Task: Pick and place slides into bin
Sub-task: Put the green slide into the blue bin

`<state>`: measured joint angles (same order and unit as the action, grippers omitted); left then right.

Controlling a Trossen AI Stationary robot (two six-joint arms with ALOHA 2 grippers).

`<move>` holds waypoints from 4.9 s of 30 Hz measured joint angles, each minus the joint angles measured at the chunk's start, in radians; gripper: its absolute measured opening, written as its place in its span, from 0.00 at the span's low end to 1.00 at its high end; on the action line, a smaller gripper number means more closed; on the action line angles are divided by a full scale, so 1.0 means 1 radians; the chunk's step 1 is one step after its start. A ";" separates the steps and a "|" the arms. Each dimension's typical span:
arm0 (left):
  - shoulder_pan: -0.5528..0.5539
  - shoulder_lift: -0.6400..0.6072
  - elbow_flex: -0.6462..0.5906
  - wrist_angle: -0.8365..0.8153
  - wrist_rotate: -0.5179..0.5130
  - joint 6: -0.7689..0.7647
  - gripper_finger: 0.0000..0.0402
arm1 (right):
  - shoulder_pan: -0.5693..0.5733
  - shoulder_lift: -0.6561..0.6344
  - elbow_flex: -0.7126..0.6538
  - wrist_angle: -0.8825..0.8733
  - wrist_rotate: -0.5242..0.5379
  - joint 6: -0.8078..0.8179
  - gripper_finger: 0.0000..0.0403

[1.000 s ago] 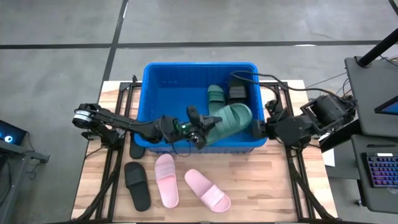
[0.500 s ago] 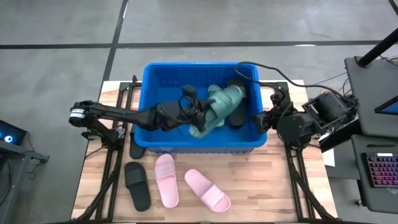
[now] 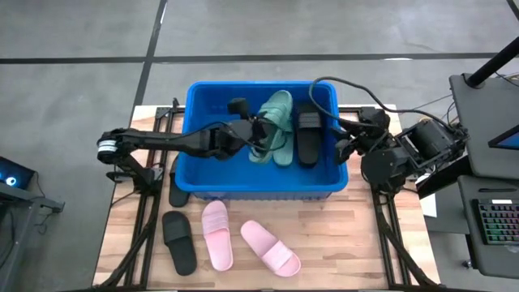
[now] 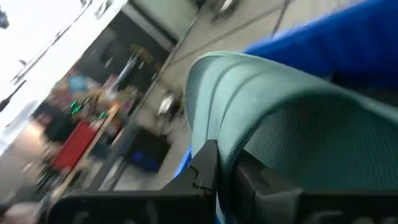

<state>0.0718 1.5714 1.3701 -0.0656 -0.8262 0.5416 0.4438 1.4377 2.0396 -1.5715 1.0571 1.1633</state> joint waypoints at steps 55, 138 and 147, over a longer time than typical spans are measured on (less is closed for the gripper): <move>0.077 0.571 0.551 -0.567 -0.113 -0.484 0.00 | -0.003 -0.089 -0.001 0.000 -0.070 -0.293 0.33; 0.172 0.639 0.484 -0.327 0.346 -0.448 0.49 | -0.004 -0.111 -0.001 0.013 -0.070 -0.352 0.28; 0.169 0.584 0.490 -0.372 0.384 -0.412 0.53 | -0.004 -0.116 -0.001 0.013 -0.070 -0.352 0.27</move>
<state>0.2413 2.1555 1.8599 -0.4379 -0.4420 0.1292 0.4400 1.3220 2.0384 -1.5581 0.9875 0.8112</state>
